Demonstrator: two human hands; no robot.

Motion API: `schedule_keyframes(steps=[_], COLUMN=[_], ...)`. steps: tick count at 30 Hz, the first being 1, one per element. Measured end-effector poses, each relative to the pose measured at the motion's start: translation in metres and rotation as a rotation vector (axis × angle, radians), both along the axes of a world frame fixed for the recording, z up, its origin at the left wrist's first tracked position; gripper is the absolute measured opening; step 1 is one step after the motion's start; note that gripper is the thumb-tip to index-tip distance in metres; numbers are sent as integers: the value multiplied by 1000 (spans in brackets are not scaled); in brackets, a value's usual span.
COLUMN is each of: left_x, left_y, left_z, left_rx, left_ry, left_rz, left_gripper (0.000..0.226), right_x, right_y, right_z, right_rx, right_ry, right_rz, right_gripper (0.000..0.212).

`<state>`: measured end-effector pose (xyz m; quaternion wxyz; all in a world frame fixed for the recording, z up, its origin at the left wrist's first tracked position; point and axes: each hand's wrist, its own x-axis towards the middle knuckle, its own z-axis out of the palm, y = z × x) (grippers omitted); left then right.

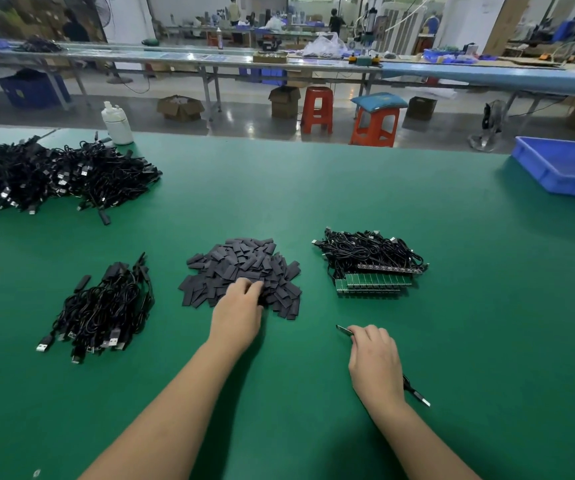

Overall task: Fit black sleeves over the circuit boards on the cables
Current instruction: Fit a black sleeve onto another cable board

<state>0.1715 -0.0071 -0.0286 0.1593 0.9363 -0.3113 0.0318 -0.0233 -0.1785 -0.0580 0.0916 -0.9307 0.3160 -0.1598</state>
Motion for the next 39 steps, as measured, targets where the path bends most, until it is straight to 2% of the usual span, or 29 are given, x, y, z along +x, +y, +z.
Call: schedule_keyframes(steps=[2,5,8,12,14,17,19,23,27,29,32,37,39], left_x=[6,11,13,13,14,16,17,15,12,12,14,16,17], left_y=[0,1,2,3,3,3,3,5,8,8,5,0,-2], left_z=[-4,-9,-10,-8,-5,-3,-4,-4,-2,-1,-1,-3,-2], left_rx=[-23,-65,-87,-99,-102,19,74,58,-44,-65,62,73,71], left_ry=[60,83,30,-83,-120,-53,-34,-71,-147,-148,-78,-66,-38], left_rz=[90,127,127,94,62,30,31,46,52,53,18,46,60], left_gripper=[46,33,19,13,20,43,41,31,15,26,49,31,33], right_x=[0,1,1,1,1,1,1,2,1,1,0,0,1], right_y=[0,-1,-2,-3,-2,-2,-2,-1,-1,-1,-1,-1,-1], right_z=[-1,-2,-3,-3,-3,-3,-2,-2,-3,-2,-2,-2,-2], right_rx=[-4,-1,8,14,13,15,9,-2,0,0,2,10,10], right_ry=[2,3,16,29,31,32,23,17,21,16,24,28,26], right_rz=[-2,-6,-2,6,5,4,5,3,4,0,-3,1,1], right_gripper=[24,25,27,29,28,28,27,25,25,25,26,27,27])
